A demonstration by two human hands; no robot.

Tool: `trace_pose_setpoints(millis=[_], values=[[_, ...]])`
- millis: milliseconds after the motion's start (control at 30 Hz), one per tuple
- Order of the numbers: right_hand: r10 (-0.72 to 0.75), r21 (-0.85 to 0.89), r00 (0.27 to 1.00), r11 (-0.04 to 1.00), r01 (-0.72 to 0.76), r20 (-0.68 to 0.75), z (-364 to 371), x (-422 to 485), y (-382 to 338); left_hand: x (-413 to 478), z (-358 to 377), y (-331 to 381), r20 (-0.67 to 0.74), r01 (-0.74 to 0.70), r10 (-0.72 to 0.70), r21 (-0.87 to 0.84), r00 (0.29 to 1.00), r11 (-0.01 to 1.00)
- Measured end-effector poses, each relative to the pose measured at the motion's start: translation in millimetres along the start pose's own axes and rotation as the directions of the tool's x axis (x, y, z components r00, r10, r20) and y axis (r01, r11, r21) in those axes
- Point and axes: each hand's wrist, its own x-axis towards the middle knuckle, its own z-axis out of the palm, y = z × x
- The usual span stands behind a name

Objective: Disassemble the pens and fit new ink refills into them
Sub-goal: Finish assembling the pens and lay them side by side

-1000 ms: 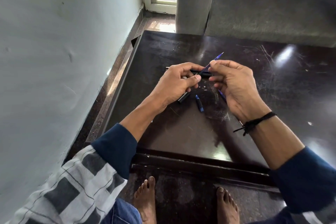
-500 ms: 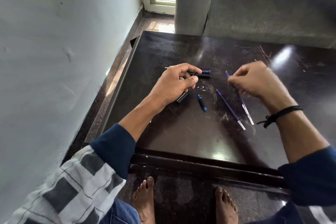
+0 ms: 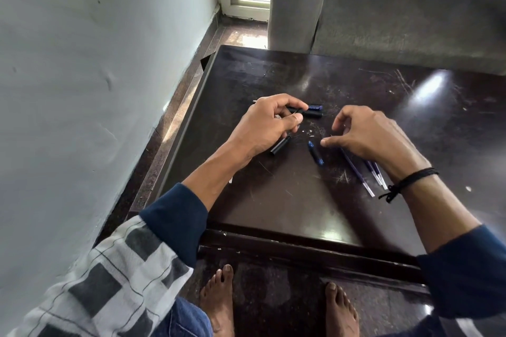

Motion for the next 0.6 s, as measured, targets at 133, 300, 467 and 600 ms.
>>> trace_pose_setpoints(millis=[133,300,467,600], values=[[0.037,-0.048,0.999,0.998,-0.038,-0.036,5.2,1.0,4.8,-0.5,1.3,-0.7,0.006,-0.001,0.001,-0.001,1.0,1.0],[0.029,-0.021,0.986,0.999,-0.033,-0.167,-0.1,-1.9,7.0,-0.4,1.5,-0.8,0.012,0.002,-0.002,0.003,1.0,1.0],[-0.046,0.107,0.988,0.992,0.062,-0.145,1.8,-3.2,-4.5,0.7,0.5,-2.4,-0.004,-0.006,0.006,0.016,1.0,1.0],[-0.116,0.108,0.988,0.986,0.127,-0.099,7.4,-1.8,-8.4,2.1,-0.7,-4.0,-0.015,-0.005,0.005,0.014,1.0,1.0]])
